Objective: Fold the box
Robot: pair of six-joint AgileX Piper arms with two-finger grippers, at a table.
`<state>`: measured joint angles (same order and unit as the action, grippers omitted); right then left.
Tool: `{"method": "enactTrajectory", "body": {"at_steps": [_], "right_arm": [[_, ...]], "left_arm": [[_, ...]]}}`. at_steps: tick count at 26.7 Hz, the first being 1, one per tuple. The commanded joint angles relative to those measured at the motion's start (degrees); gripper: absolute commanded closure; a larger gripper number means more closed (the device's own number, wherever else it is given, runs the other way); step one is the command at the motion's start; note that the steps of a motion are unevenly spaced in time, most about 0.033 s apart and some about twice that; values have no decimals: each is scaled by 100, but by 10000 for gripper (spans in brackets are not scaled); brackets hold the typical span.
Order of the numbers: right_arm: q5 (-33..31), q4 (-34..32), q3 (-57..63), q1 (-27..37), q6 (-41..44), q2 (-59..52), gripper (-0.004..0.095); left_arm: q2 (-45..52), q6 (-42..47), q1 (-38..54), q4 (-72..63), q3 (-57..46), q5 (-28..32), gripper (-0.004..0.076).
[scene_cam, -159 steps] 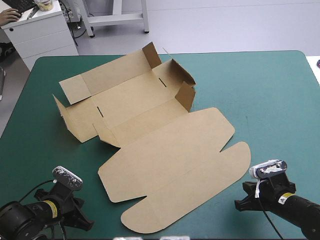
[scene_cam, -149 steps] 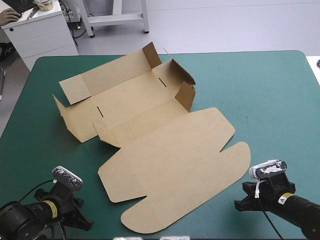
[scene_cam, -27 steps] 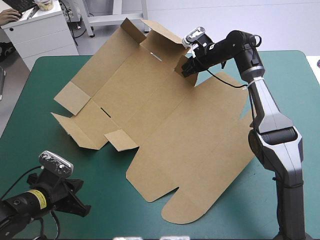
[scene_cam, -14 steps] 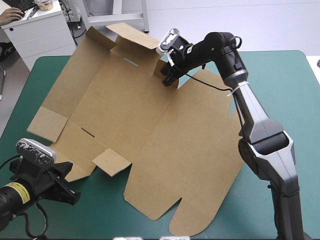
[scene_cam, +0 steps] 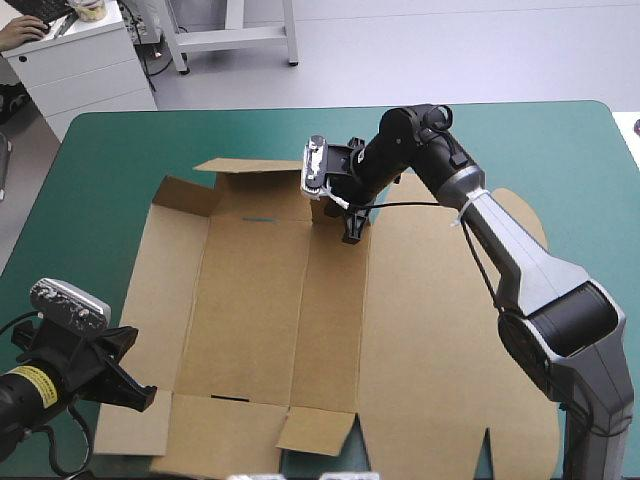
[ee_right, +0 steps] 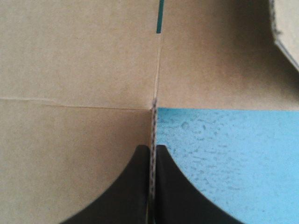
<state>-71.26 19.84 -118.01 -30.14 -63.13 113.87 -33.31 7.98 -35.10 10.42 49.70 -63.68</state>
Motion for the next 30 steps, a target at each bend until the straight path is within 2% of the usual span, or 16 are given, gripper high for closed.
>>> {"method": "enactTrajectory", "body": {"at_steps": [1,3,11,14,19,21,26,30], "right_arm": [[-36,464,-97,10,-501,-296,928],[194,574,-97,10,-457,-261,928],[437,400,-97,10,-380,-223,911],[702,197,-97,10,-274,-223,770],[782,235,-97,10,-233,-223,393],[860,265,-97,10,-21,-223,306],[771,-156,-156,10,641,-292,296],[581,-807,-156,10,1305,-501,351]], "left_arm": [[-28,53,-33,17,188,283,734],[-28,53,-33,12,188,283,734],[-28,53,-33,-80,188,283,734],[-28,53,-33,-92,188,283,734],[-28,53,-33,-92,188,283,734],[-28,53,-33,-92,188,283,734],[-28,53,-33,-92,188,283,734],[-28,53,-33,-92,188,283,734]]}}
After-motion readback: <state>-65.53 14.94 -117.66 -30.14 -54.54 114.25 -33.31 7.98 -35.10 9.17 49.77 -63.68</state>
